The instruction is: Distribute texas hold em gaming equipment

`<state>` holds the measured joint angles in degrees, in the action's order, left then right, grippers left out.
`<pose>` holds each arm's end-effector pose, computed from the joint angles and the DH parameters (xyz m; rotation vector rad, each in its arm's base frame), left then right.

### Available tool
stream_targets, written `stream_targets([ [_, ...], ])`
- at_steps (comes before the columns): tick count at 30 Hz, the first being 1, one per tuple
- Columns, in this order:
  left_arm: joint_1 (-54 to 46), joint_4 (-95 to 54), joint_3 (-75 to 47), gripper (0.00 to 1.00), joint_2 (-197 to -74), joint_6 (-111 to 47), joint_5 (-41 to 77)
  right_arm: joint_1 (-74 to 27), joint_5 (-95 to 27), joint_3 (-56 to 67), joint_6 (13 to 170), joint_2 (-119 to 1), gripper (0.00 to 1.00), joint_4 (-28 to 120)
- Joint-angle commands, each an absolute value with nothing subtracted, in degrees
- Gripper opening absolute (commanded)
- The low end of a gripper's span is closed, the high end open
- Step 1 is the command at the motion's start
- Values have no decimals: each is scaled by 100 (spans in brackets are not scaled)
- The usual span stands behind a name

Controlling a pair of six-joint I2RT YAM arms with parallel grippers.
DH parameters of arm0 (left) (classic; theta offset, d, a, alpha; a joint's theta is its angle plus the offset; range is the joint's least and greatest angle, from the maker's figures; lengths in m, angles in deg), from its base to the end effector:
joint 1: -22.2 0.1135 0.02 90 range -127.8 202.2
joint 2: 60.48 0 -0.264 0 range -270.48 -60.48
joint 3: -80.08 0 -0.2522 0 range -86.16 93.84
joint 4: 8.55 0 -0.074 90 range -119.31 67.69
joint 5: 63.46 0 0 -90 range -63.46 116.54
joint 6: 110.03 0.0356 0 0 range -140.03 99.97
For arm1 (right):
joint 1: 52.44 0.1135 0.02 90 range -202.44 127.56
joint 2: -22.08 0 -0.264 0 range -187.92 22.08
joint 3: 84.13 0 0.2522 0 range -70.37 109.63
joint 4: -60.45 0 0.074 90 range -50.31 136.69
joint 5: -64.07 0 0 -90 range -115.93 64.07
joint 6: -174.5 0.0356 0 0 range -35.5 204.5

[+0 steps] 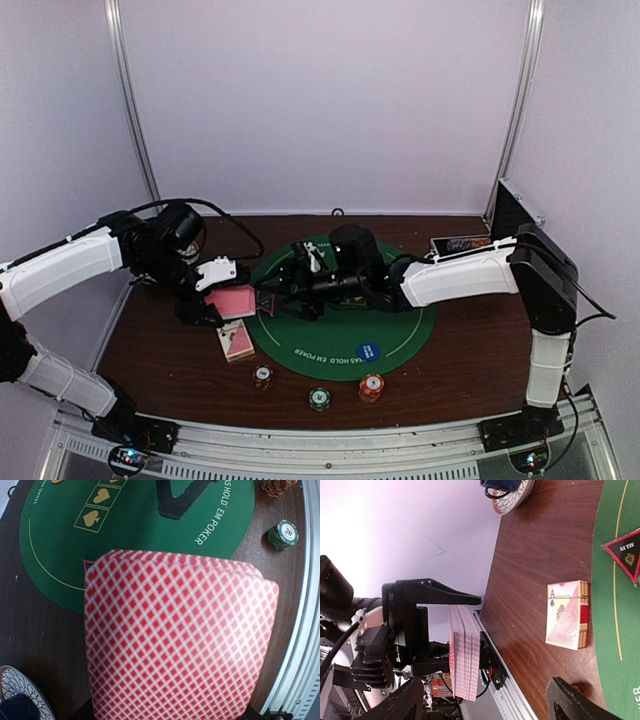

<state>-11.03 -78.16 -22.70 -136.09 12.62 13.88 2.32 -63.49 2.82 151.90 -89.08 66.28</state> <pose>0.2025 -0.1420 0.2755 1.5414 2.2702 -0.3070 0.2375 0.3738 0.2240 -0.3148 2.4027 1.8732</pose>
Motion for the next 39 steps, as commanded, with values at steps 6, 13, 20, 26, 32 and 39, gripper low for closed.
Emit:
stream_targets([
  [6, -1176, -7839, -1863, 0, -13717, 1149, 1236, 341, -6722, 725, 15674, -9366, 84, 7427],
  [13, -1231, -7838, -1780, 0, -13807, 1144, 1225, 396, -6789, 1086, 15857, -9710, 77, 7589],
  [20, -1273, -7842, -1698, 0, -13868, 1140, 1257, 464, -6896, 1467, 16135, -10095, 57, 7795],
  [26, -1278, -7830, -1609, 0, -13937, 1110, 1274, 476, -6968, 1552, 16278, -10213, 31, 7932],
  [32, -1276, -7821, -1594, 80, -13983, 1101, 1182, 469, -6962, 1476, 16358, -10206, 11, 8041],
  [39, -1278, -7653, -1699, 98, -13873, 969, 672, 460, -7027, 1420, 16683, -10277, 4, 8667],
])
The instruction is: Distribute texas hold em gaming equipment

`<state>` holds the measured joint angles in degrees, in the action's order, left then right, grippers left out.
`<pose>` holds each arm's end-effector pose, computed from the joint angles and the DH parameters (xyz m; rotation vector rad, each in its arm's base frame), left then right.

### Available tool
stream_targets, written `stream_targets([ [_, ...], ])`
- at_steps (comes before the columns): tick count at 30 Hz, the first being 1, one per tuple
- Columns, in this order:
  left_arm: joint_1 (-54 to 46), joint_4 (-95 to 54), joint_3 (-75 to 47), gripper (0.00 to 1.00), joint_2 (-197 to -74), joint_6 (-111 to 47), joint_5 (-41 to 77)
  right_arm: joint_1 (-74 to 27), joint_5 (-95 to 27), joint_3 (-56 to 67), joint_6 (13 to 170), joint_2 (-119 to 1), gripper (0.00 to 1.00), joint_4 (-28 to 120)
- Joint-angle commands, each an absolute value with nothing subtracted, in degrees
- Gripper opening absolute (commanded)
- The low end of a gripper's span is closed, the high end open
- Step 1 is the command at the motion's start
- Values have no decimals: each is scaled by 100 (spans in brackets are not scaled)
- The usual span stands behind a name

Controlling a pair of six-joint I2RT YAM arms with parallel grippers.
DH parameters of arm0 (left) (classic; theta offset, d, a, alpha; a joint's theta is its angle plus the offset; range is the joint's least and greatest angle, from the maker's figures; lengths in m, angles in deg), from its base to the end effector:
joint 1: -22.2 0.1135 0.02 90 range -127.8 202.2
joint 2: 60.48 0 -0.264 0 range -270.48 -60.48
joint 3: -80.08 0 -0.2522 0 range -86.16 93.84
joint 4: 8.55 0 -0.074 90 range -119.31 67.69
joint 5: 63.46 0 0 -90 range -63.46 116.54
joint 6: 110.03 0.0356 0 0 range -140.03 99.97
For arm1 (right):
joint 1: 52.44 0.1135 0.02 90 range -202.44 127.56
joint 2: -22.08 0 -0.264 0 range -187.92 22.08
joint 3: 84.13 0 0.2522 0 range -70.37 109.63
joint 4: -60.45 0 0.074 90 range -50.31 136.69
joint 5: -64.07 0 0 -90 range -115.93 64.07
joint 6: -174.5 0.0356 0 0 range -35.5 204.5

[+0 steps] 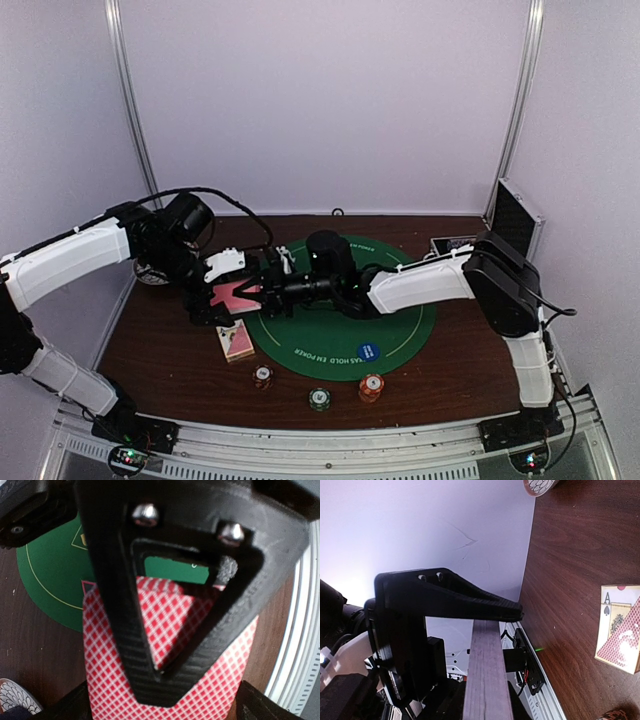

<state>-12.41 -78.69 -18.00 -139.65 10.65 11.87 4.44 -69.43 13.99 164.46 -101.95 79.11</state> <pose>0.2122 -0.1574 0.2848 1.5337 2.2636 -0.3704 0.2492 0.4268 0.2095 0.3095 -2.2525 -2.0718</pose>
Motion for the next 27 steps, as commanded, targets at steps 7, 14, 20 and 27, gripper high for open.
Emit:
stream_targets([
  [7, -1232, -7770, -1607, 98, -13970, 1015, -211, 460, -7069, 1361, 17063, -10351, 3, 9294],
  [14, -1111, -7807, -1653, 94, -13804, 947, -442, 461, -6997, 1106, 17092, -10245, 1, 9475],
  [20, -1111, -7797, -1868, 89, -13690, 968, -344, 460, -6966, 1025, 17116, -10161, 0, 9529],
  [27, -1111, -8335, -1680, 94, -13513, 1286, -30, 475, -6884, 970, 16816, -9831, 0, 9050],
])
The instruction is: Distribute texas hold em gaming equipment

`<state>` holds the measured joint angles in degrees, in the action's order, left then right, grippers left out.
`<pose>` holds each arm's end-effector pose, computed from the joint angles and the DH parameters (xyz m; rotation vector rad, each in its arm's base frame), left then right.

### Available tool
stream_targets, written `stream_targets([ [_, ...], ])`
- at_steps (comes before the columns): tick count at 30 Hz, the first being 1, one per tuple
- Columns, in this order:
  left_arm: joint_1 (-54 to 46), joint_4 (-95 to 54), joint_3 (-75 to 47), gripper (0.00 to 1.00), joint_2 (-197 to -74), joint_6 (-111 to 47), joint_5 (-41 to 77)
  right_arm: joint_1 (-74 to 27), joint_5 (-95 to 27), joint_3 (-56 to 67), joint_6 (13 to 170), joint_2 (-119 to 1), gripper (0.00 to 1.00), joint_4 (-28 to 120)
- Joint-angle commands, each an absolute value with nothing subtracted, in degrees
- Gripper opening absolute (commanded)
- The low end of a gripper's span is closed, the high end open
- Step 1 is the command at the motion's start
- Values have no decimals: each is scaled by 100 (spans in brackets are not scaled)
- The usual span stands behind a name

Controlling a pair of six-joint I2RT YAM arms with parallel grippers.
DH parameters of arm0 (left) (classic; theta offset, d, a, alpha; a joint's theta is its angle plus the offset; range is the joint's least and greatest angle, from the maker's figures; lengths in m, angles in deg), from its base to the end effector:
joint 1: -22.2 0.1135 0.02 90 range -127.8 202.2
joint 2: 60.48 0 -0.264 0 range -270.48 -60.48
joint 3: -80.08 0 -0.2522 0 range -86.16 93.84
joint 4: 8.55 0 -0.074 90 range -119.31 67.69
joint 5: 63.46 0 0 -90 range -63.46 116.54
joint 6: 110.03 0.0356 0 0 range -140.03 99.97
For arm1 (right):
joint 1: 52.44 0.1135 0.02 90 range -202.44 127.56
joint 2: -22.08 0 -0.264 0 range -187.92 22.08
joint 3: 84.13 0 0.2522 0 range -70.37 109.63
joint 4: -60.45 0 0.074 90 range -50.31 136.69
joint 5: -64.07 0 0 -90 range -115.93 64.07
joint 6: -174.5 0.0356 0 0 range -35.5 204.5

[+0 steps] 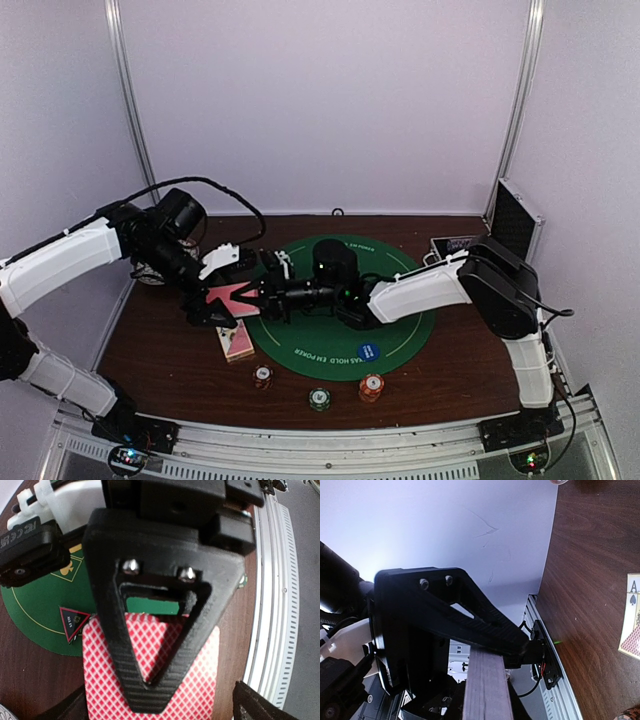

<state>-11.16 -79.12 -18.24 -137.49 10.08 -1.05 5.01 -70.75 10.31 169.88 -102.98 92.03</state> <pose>0.2040 -0.1541 0.2949 1.5180 2.1894 -0.6691 0.2414 0.4248 0.2028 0.3283 -2.1241 -2.1710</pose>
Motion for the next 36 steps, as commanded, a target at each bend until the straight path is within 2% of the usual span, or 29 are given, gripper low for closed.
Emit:
stream_targets([
  [1, -1111, -8391, -1654, 94, -13506, 1332, 91, 482, -6868, 973, 16805, -9811, 0, 9038],
  [12, -1120, -7817, -1735, 95, -13516, 1475, 437, 548, -6780, 940, 16766, -9777, 0, 9081],
  [30, -1128, -7559, -1936, 85, -13699, 1648, 606, 557, -6823, 1137, 16632, -9850, 0, 8752],
  [36, -1198, -7693, -2016, 89, -13676, 1810, 573, 570, -6820, 1325, 16638, -9985, 0, 8714],
])
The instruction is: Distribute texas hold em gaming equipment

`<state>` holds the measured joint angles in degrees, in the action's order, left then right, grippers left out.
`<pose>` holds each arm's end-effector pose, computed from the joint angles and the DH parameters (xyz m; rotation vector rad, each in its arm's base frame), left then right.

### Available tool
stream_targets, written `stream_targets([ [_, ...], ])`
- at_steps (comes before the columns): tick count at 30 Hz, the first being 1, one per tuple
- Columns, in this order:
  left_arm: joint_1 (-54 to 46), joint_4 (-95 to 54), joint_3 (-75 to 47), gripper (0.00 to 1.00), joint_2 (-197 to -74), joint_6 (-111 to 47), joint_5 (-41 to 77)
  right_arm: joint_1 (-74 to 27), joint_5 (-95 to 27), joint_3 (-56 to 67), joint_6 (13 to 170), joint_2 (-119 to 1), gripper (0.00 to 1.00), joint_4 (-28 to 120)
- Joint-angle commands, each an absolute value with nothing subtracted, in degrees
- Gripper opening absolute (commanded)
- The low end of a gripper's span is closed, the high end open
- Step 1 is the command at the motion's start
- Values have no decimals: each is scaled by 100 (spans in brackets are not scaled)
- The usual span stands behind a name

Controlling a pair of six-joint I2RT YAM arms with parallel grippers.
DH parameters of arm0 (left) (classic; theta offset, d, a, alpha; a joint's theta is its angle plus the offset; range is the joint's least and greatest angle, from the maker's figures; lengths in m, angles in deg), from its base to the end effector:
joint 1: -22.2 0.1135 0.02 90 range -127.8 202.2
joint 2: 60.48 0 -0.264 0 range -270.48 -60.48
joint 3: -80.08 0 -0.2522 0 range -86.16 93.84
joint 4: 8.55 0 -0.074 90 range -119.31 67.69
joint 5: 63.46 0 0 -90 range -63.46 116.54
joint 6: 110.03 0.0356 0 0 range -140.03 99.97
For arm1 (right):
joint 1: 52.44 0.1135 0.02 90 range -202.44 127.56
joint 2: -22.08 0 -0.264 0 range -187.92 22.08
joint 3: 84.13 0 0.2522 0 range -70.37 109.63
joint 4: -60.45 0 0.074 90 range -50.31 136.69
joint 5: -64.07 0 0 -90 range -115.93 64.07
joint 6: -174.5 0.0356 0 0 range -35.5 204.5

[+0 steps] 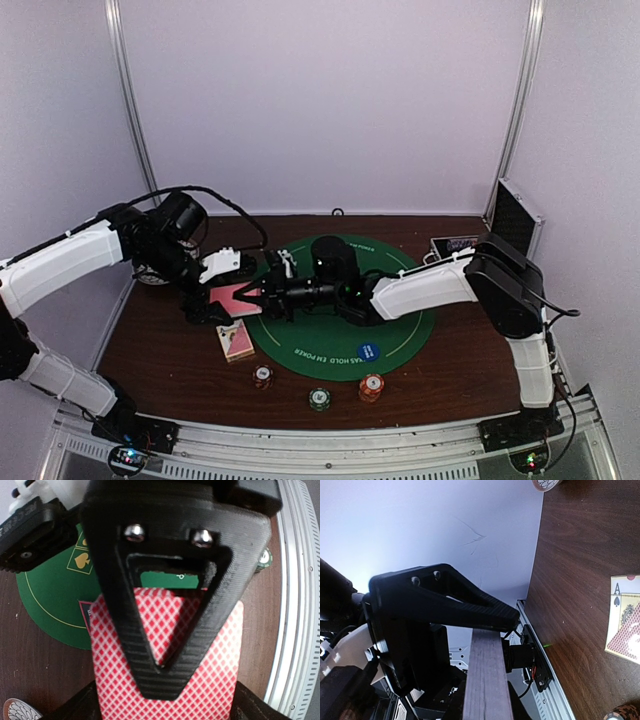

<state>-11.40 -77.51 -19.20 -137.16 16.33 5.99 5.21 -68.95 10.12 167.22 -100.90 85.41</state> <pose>0.2065 -0.1522 0.2910 1.6126 2.1177 -0.4677 0.2388 0.4224 0.2072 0.2986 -2.2030 -2.1158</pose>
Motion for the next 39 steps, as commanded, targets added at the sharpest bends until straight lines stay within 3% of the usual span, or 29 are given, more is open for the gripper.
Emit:
stream_targets([
  [1, -1206, -7698, -2058, 89, -13657, 1824, 583, 576, -6820, 1344, 16642, -9993, 0, 8713],
  [4, -1216, -7625, -2162, 88, -13627, 1794, 682, 593, -6828, 1383, 16634, -10001, 0, 8693],
  [10, -1216, -7413, -2071, 75, -13616, 1692, 790, 601, -6838, 1376, 16598, -10037, 0, 8564],
  [20, -1216, -7281, -1998, 65, -13579, 1811, 863, 601, -6816, 1366, 16471, -10098, 2, 8327],
  [24, -1216, -7282, -2017, 53, -13582, 1829, 837, 601, -6802, 1381, 16474, -10114, 9, 8310],
  [29, -1234, -7288, -2043, 35, -13577, 1829, 828, 601, -6752, 1383, 16481, -10132, 34, 8293],
  [32, -1242, -7293, -2050, 31, -13573, 1821, 879, 601, -6726, 1409, 16501, -10158, 42, 8307],
  [35, -1259, -7276, -2071, 31, -13580, 1834, 944, 601, -6732, 1455, 16509, -10178, 41, 8300],
  [39, -1282, -7237, -2104, 34, -13580, 1838, 1050, 601, -6728, 1525, 16476, -10177, 23, 8202],
])
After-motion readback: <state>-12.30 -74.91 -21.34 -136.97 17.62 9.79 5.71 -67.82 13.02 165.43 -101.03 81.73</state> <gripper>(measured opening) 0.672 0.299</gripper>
